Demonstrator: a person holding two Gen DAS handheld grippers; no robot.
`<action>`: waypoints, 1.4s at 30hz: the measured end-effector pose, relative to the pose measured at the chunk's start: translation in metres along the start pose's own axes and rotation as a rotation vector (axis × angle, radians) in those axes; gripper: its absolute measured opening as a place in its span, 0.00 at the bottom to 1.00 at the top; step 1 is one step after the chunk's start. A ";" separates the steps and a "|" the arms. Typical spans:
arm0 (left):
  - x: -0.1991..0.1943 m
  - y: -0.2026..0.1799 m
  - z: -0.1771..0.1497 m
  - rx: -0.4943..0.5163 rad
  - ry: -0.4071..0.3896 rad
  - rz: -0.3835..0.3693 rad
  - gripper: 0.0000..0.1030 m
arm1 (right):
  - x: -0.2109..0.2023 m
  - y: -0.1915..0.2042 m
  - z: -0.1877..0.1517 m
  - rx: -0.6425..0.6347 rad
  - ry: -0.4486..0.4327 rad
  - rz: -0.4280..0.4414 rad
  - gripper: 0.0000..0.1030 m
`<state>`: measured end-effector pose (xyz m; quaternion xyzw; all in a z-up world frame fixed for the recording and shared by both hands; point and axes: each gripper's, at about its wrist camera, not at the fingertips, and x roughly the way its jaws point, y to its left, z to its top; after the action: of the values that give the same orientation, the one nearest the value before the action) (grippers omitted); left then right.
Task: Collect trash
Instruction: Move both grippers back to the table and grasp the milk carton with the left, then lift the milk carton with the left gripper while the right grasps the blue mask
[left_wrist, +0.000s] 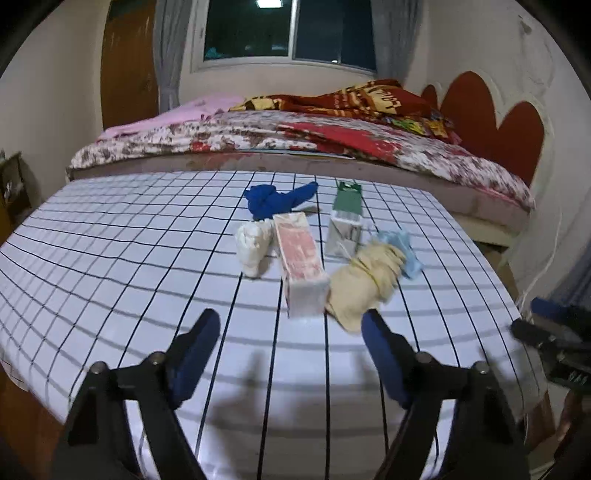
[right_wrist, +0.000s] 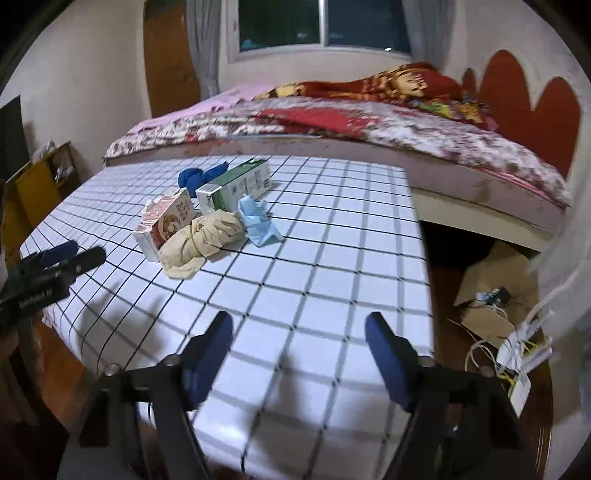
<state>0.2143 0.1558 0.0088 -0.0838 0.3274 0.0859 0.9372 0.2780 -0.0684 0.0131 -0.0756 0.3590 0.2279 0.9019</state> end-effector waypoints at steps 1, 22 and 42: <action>0.007 -0.001 0.004 -0.006 0.006 -0.007 0.76 | 0.012 0.003 0.007 -0.009 0.012 0.011 0.69; 0.095 -0.001 0.031 -0.007 0.164 -0.031 0.35 | 0.136 0.022 0.068 -0.063 0.116 0.068 0.33; 0.014 -0.006 0.016 0.079 -0.004 -0.036 0.34 | 0.031 -0.014 0.031 0.026 -0.008 0.036 0.08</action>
<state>0.2360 0.1551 0.0130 -0.0524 0.3271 0.0563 0.9418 0.3235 -0.0608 0.0138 -0.0564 0.3599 0.2398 0.8999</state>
